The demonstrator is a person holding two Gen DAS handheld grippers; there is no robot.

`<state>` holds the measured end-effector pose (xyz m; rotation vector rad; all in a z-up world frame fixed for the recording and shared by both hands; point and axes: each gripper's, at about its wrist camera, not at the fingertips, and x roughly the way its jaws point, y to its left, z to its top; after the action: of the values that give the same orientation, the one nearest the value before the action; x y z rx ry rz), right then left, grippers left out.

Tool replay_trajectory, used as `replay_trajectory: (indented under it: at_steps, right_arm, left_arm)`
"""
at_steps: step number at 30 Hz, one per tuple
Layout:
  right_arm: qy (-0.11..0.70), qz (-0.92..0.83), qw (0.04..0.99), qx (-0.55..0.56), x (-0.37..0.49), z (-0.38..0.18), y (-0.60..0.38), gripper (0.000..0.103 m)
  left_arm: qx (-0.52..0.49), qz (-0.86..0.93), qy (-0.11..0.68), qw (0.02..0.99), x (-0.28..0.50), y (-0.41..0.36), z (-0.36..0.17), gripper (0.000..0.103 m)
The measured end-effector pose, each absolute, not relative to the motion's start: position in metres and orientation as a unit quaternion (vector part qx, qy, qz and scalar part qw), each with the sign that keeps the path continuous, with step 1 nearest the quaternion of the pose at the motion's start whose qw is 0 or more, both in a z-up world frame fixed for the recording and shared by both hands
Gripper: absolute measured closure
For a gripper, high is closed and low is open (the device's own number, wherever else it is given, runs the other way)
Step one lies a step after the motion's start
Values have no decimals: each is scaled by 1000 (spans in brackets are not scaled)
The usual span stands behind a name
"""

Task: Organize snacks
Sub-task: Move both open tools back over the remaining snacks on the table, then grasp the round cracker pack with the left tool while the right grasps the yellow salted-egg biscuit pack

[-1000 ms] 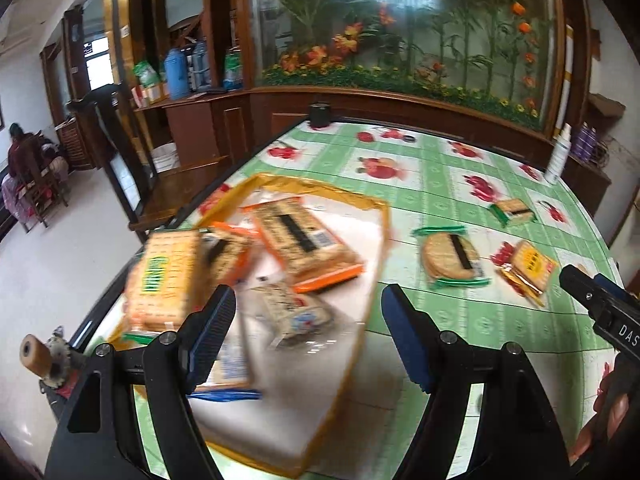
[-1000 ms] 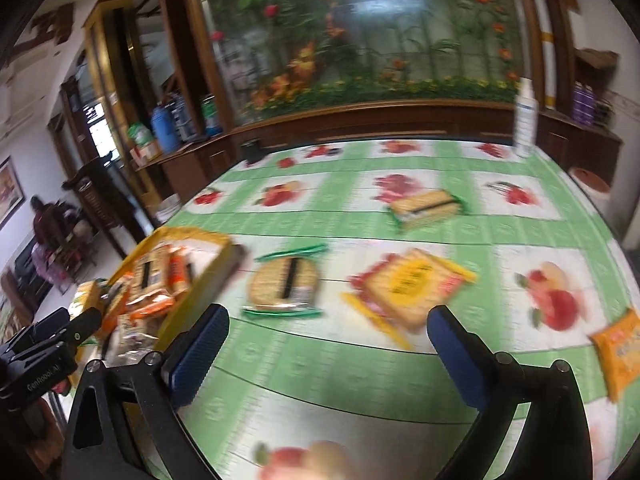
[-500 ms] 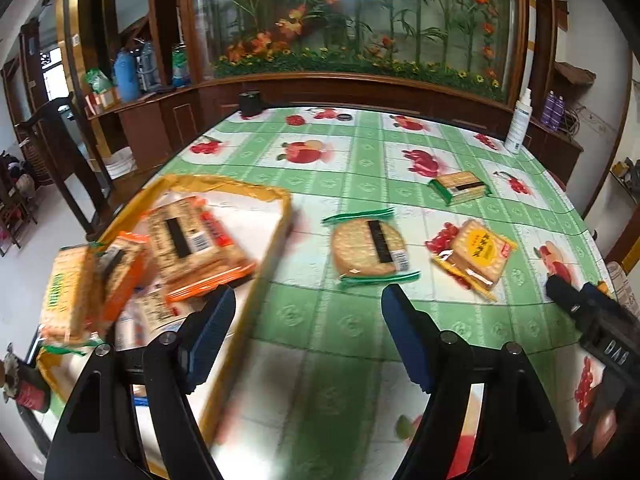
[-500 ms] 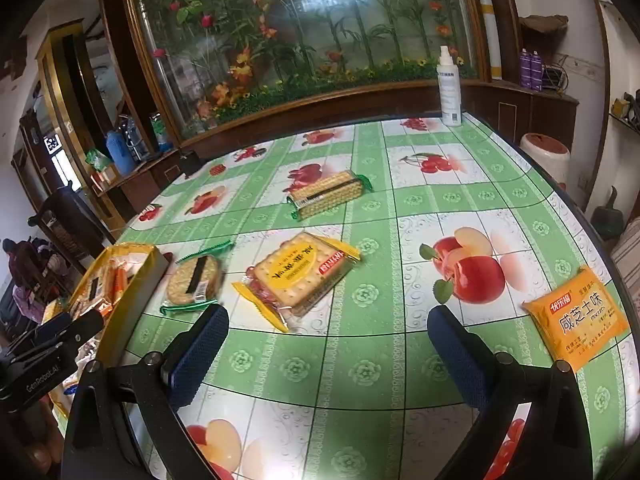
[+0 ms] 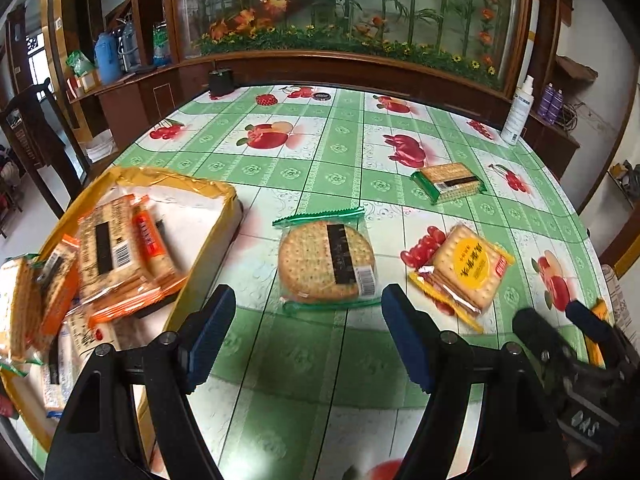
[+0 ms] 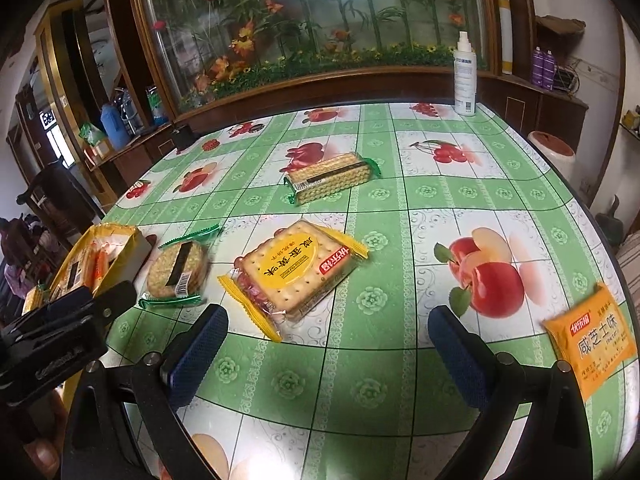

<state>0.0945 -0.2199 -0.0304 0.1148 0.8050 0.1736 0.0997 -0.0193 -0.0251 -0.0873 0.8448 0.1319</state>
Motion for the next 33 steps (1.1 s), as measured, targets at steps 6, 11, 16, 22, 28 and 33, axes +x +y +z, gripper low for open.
replay_trajectory:
  at_steps: [6,11,16,22,28,33]
  right_arm:
    - [394,80,913,61,98,-33,-223,2]
    - [401,76,911,62,106,-37,-223,1]
    - [413,73,905,62,113,-42,-217,1]
    - [427,68,900,60,124,-48,-202,1]
    - [440,56,893,74,134,-54,-193,1]
    - [461,32,880,109,144,-59,-192,0]
  left_arm:
    - [-49,67,430,899,121,-21,-35,28]
    - [-56,72,438,894,131,-17,-43,28]
    - [-71,76,445,890,137,-7,-49,28]
    - [-78,74,446,889,142,-1,-52,28]
    - [-81,73,446,888,146,3,-53,28]
    - [-85,73,445,888,149,6,-53,28]
